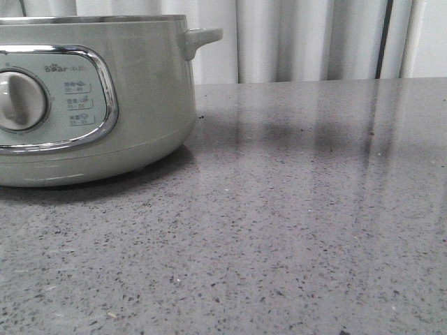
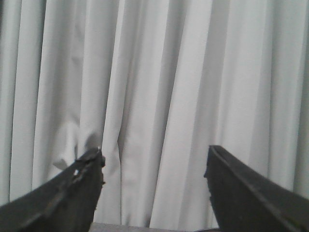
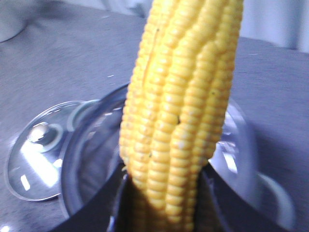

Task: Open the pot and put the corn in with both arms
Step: 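Carry the corn cob over the open pot with the right gripper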

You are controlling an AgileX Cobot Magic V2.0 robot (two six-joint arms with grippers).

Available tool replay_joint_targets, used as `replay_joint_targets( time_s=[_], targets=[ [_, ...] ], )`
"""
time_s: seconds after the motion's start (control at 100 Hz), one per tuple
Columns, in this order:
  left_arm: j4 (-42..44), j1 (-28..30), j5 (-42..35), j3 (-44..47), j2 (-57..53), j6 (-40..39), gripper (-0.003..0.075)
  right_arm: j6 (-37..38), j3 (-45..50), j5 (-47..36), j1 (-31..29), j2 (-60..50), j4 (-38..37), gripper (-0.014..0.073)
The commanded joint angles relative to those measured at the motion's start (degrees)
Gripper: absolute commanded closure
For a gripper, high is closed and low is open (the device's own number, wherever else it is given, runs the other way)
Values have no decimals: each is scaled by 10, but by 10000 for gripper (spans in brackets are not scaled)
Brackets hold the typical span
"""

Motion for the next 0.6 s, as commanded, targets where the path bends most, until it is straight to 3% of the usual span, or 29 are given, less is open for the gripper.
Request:
replay_joint_targets(
  time_s=[0.0,0.15,0.34,0.39,0.49,0.59],
  targets=[
    [0,-4,-34,-19,5,-6,294,-8,-32,-50,30,22,6,550],
    [0,-4,-24,-19,5,-6,294,-8,-39,-74,42,83,5,466],
    [0,-4,-1,-19,5,-6,294,-8,-39,-73,42,109,5,117],
    [0,-4,2,-19,5,-6,294,-8,-39,-73,42,108,5,58],
    [0,-4,11,-19,5,-6,294,-8,-39,-69,39,95,3,46],
    [-1,-4,45,-19,4,-6,313,-8,-38,-54,35,60,-10,113]
  ],
)
